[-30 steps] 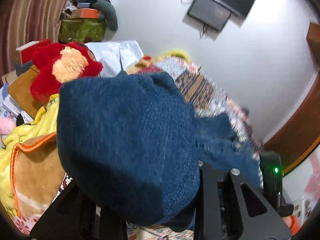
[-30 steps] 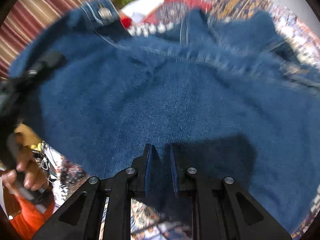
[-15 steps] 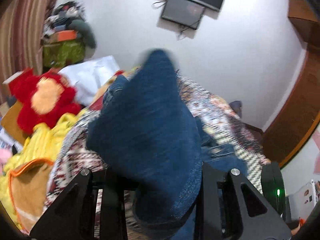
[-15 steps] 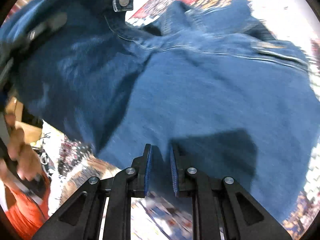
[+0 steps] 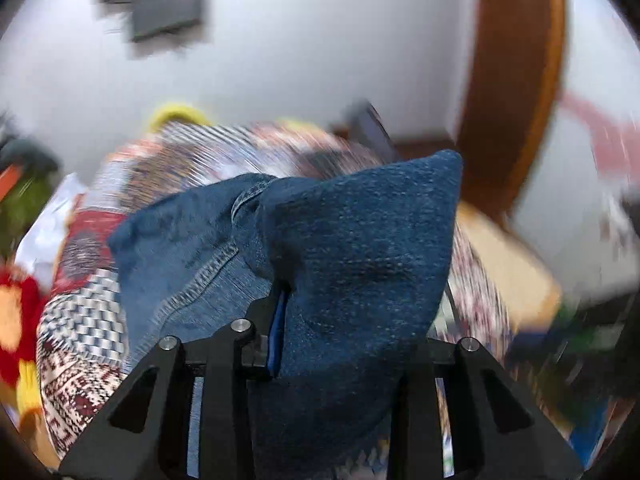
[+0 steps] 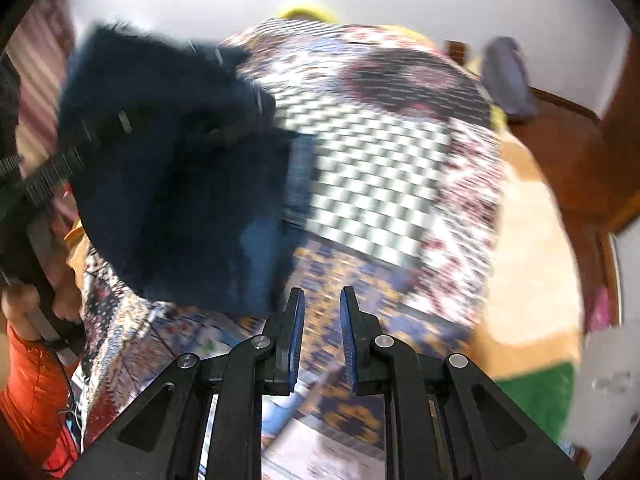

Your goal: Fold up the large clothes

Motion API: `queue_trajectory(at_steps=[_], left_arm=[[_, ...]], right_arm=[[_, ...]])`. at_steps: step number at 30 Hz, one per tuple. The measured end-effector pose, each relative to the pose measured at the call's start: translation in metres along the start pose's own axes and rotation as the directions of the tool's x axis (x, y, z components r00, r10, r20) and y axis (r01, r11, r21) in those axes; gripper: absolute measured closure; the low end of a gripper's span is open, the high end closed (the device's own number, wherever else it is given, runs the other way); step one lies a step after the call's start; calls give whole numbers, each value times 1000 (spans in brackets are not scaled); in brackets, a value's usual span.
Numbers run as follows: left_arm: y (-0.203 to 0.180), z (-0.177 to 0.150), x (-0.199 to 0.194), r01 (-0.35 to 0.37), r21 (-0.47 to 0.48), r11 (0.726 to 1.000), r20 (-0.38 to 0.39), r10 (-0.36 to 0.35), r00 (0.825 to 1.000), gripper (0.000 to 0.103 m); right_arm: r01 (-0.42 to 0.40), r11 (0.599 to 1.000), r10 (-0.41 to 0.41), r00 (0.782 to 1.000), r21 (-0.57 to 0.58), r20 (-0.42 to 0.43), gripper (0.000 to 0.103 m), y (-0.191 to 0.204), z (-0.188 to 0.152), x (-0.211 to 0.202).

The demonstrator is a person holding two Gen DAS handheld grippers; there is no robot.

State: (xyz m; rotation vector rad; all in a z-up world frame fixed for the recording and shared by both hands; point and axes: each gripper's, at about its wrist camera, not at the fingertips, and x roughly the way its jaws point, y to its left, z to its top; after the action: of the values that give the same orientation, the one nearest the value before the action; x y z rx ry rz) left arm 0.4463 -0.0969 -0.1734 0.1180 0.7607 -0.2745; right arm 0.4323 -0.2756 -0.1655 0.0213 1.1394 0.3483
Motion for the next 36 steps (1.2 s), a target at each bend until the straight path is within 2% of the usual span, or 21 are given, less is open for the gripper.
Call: queue_trajectory(at_steps=[2, 4, 6, 10, 14, 16, 17, 18, 20, 25, 27, 30, 32, 34, 36], left_arm=[[-22, -27, 20, 25, 90, 996, -104, -16, 994, 71], [-32, -45, 26, 15, 136, 991, -142, 5, 990, 70], [-36, -57, 25, 12, 158, 987, -156, 13, 988, 65], [-29, -66, 14, 21, 138, 990, -180, 4, 984, 62], [-27, -68, 0, 11, 151, 989, -198, 20, 980, 60], [-27, -71, -6, 55, 133, 990, -218, -25, 976, 35], [-23, -73, -12, 107, 89, 990, -226, -85, 971, 9], [-18, -73, -16, 146, 48, 988, -224, -131, 966, 1], [-8, -74, -26, 184, -10, 983, -210, -182, 961, 1], [31, -68, -58, 163, -120, 979, -138, -179, 974, 1], [50, -65, -71, 143, -151, 978, -105, -159, 982, 1], [84, -65, -84, 67, -183, 981, -73, -82, 994, 1], [107, -69, -83, -5, -207, 978, -93, -14, 996, 1], [128, -78, -74, -56, -233, 971, -142, 23, 990, 1], [141, -90, -62, -73, -254, 964, -185, 26, 982, 1]], right_arm=[[9, 1000, -9, 1000, 23, 1, 90, -12, -14, -8], [9, 999, -9, 1000, 33, 6, 90, -19, -27, -15], [10, 999, -10, 1000, 31, 3, 90, -21, -35, -18], [2, 1000, -2, 1000, 13, 7, 90, -16, -49, -25], [-9, 1000, 10, 1000, -18, 19, 90, -3, -47, -28], [-18, 999, 20, 999, -36, 33, 90, 4, -43, -31], [-24, 999, 25, 999, -46, 41, 90, 9, -40, -33], [-29, 998, 32, 998, -55, 49, 90, 14, -37, -35], [-44, 996, 49, 996, -75, 69, 90, 25, -30, -40], [-94, 988, 106, 990, -124, 94, 90, 55, -12, -43], [-110, 983, 124, 988, -144, 94, 90, 69, -5, -39], [-140, 974, 157, 984, -177, 81, 90, 92, 6, -28], [-146, 967, 163, 984, -209, 69, 90, 110, 13, -16], [-119, 963, 138, 988, -243, 65, 90, 124, 17, -2], [-16, 955, 39, 997, -296, 70, 90, 137, 19, 18]])
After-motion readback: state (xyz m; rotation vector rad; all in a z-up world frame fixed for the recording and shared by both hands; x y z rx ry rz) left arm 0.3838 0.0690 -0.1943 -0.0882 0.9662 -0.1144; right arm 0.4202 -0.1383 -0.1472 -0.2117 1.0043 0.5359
